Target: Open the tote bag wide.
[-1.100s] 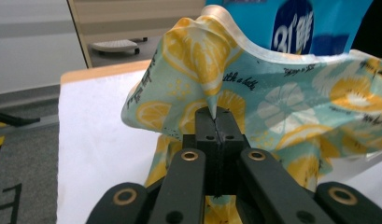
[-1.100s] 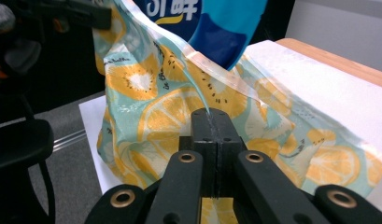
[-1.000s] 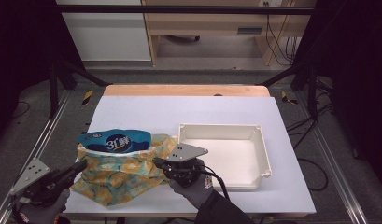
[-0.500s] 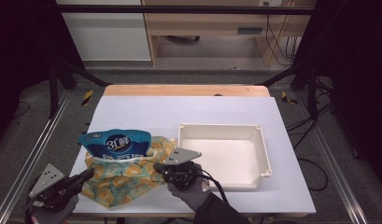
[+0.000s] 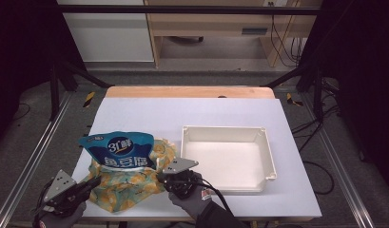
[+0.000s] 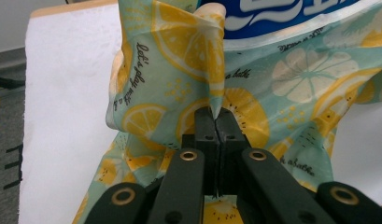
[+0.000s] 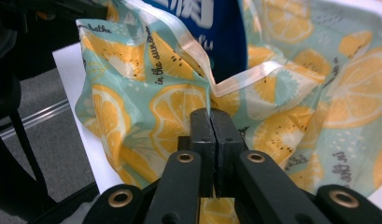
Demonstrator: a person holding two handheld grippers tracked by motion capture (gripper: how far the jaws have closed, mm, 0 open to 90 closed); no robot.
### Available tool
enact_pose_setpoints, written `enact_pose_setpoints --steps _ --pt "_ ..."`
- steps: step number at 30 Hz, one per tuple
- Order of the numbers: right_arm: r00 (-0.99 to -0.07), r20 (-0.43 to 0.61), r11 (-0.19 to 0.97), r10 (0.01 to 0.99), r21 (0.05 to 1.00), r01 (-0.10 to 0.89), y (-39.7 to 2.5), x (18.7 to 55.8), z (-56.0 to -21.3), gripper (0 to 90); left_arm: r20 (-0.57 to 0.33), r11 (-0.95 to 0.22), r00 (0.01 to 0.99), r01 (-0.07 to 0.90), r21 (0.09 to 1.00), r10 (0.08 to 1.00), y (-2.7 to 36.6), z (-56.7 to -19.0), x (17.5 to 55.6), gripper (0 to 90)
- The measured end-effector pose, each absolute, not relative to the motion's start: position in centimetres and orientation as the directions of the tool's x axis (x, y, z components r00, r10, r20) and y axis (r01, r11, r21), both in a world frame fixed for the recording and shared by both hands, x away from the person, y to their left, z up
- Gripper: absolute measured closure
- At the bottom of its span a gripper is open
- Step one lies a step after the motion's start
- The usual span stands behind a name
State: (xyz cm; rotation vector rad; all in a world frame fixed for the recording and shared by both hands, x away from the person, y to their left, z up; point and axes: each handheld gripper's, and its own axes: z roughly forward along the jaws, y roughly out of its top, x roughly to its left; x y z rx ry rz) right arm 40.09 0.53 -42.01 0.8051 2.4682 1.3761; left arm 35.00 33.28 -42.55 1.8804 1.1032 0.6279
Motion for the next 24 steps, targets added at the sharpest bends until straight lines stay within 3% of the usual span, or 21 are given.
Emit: enact_pose_setpoints --steps 24 --pt "-0.822 0.055 0.49 0.567 0.78 0.39 2.0 39.7 -45.7 89.3 0.017 -0.287 0.486 0.488 0.825 0.874 33.5 -43.7 35.3 89.0"
